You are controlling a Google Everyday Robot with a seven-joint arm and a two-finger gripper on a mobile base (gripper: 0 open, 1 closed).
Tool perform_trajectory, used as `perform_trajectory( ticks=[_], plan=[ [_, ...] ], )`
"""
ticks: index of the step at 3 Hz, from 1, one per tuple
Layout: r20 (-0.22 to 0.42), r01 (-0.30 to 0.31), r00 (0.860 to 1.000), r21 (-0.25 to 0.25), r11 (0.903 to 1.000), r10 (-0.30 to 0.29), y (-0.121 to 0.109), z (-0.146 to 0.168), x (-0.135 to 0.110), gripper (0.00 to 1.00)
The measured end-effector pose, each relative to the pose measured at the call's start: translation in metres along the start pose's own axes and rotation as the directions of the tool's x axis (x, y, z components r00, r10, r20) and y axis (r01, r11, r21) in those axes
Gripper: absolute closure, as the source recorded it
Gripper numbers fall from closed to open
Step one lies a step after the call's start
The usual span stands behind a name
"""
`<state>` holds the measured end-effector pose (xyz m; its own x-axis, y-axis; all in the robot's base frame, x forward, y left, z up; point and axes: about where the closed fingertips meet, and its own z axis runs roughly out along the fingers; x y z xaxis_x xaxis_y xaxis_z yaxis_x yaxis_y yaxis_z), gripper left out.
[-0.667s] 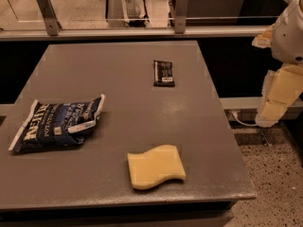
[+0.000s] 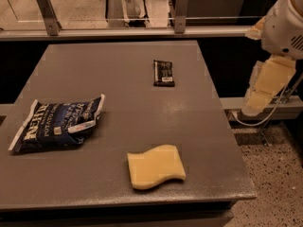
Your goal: Move rxbar chocolate near blue chip bag
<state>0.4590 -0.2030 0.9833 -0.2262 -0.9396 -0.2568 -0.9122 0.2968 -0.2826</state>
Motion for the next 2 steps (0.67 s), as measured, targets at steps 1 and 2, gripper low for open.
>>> perform_trajectory(
  ticks=[1,2],
  plan=[
    [0.114,-0.004,0.993,0.021,0.9998,0.001,-0.027,0.014,-0.039,0.00],
    [0.271,-0.055,0.961,-0.023,0.9982,0.059,-0.050,0.039,-0.075,0.00]
  ],
)
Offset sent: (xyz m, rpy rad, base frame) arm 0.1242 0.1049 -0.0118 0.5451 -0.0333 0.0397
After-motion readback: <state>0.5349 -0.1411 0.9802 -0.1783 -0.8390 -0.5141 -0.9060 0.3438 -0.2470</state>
